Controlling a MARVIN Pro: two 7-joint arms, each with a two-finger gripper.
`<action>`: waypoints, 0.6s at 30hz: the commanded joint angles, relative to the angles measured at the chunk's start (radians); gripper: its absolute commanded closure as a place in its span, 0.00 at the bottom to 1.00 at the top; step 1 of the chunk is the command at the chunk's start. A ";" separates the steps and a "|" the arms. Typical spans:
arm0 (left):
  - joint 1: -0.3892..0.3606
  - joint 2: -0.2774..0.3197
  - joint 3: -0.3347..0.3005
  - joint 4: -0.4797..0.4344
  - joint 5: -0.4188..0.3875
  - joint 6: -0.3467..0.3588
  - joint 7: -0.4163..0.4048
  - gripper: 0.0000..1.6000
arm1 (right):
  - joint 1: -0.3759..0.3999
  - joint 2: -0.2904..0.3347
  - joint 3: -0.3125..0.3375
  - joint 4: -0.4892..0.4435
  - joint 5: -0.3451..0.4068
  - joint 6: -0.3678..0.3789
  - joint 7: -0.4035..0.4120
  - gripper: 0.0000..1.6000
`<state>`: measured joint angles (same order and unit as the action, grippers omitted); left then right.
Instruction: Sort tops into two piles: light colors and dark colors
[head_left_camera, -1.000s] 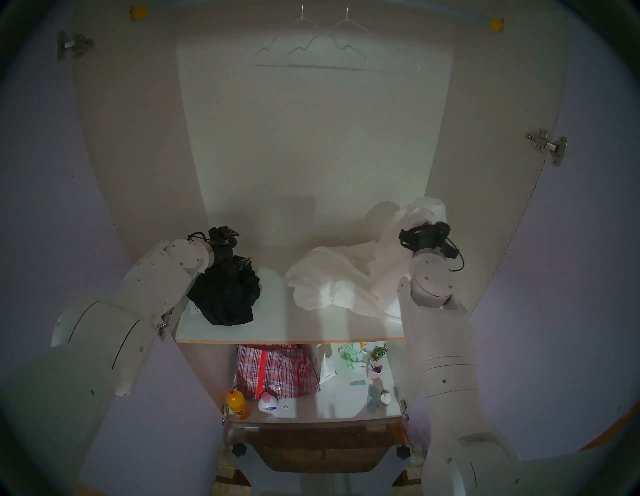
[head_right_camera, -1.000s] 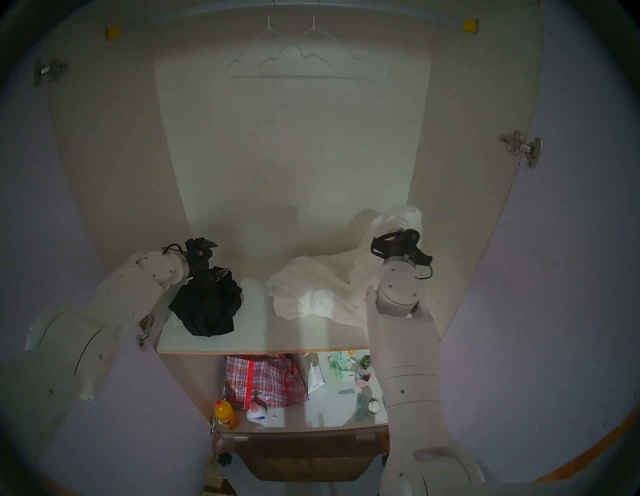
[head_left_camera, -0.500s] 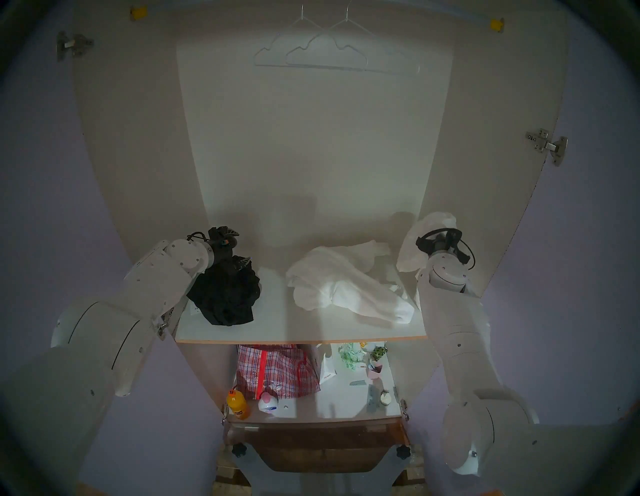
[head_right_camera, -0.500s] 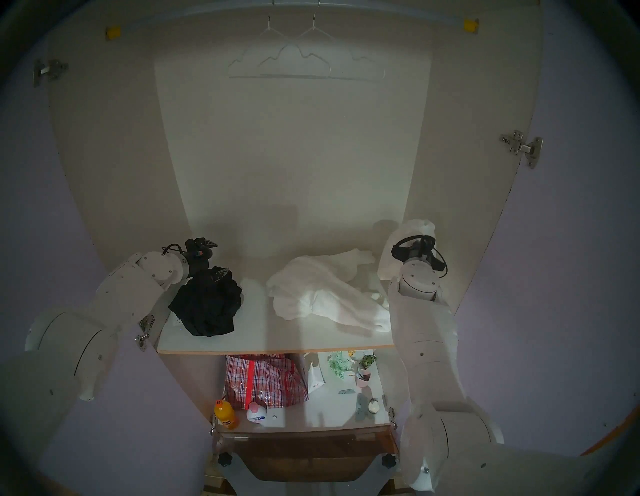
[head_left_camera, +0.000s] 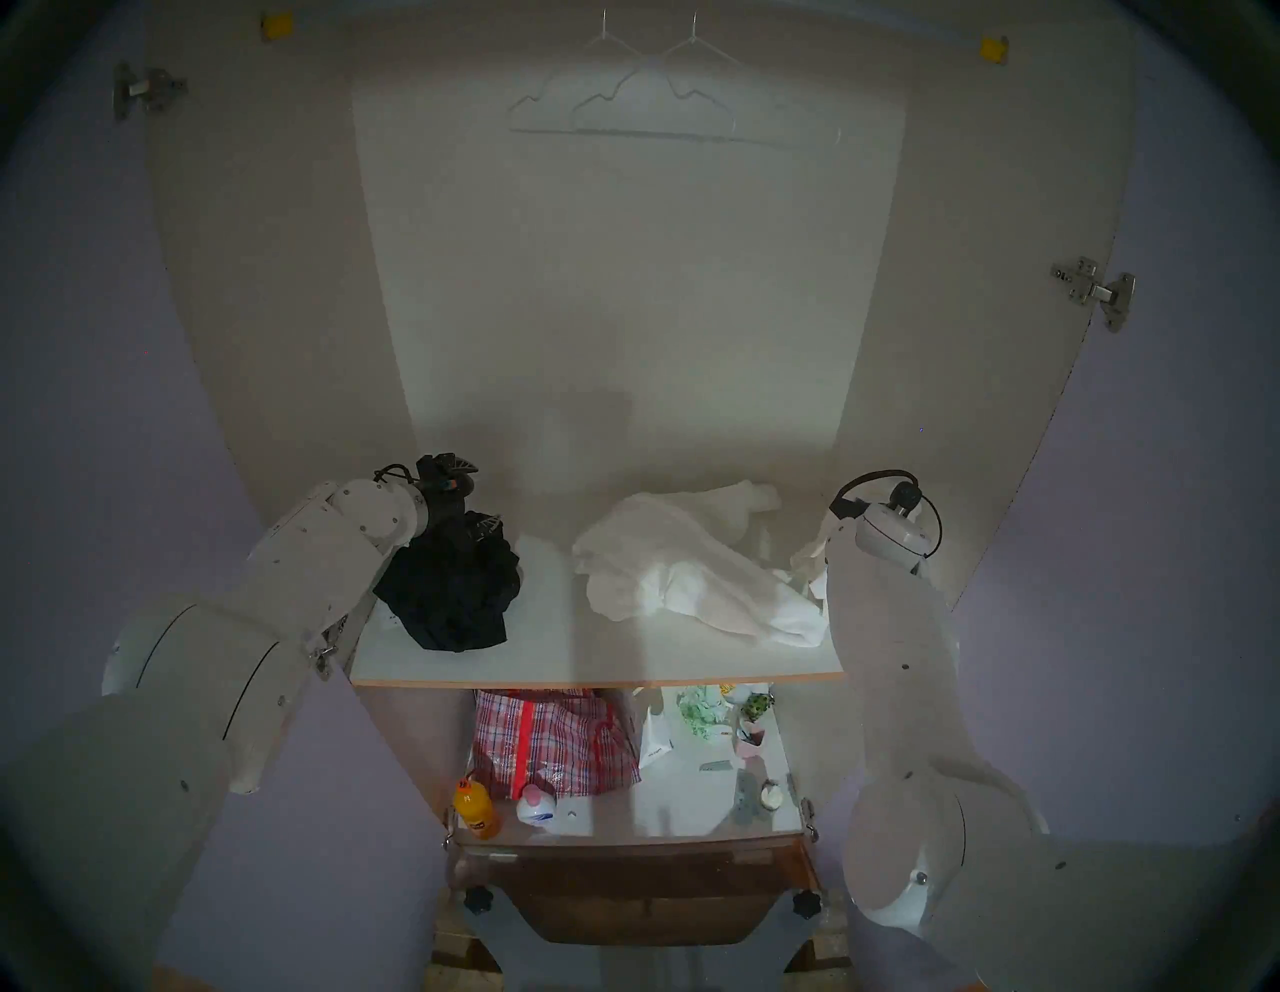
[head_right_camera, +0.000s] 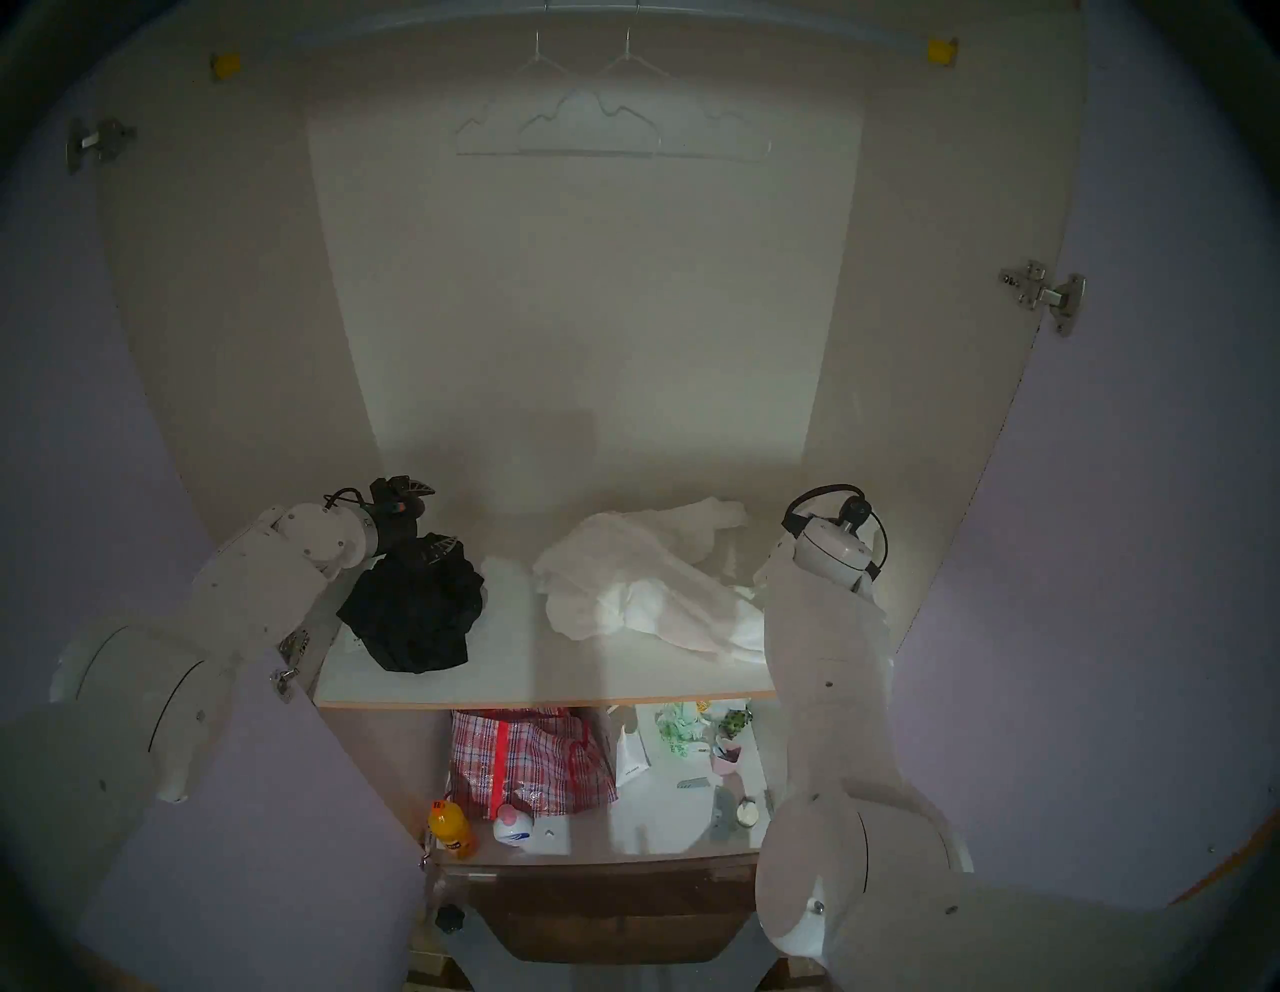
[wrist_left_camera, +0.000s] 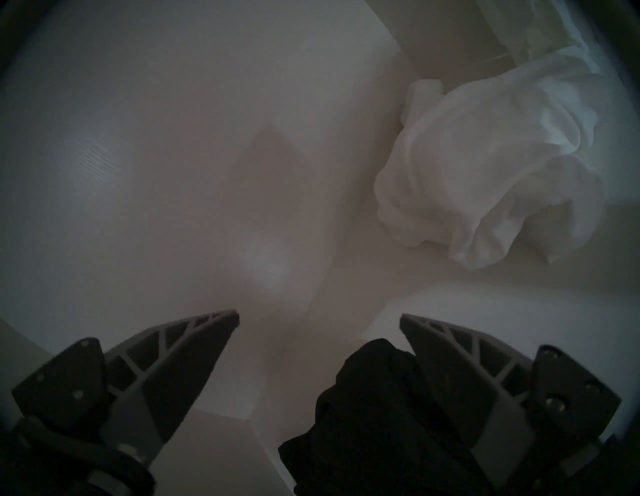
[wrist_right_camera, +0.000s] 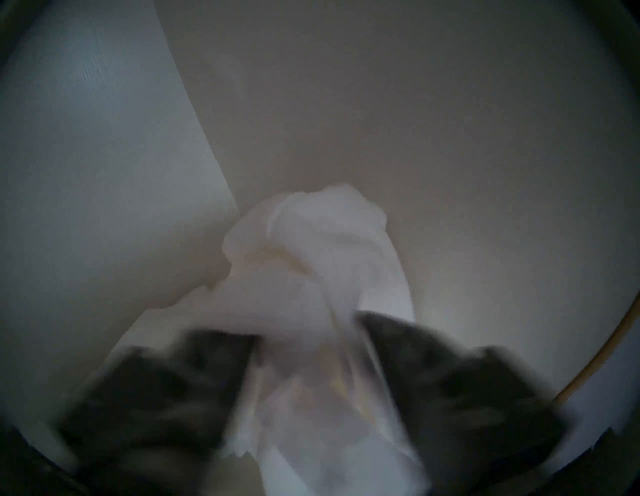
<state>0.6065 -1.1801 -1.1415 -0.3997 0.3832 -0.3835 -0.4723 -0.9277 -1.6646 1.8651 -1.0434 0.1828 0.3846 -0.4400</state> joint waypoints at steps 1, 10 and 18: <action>-0.033 -0.002 -0.008 -0.022 -0.006 0.000 0.000 0.00 | 0.058 -0.101 0.084 -0.058 0.092 0.012 -0.062 0.00; -0.033 -0.002 -0.008 -0.023 -0.006 0.000 0.000 0.00 | 0.016 -0.104 -0.043 -0.087 0.133 0.074 0.062 0.00; -0.032 -0.002 -0.009 -0.026 -0.007 0.002 -0.003 0.00 | -0.050 -0.005 -0.216 -0.070 0.130 0.120 0.378 0.00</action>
<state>0.6073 -1.1796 -1.1417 -0.4002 0.3832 -0.3827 -0.4722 -0.9930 -1.6931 1.7120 -1.1150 0.3069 0.4787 -0.1536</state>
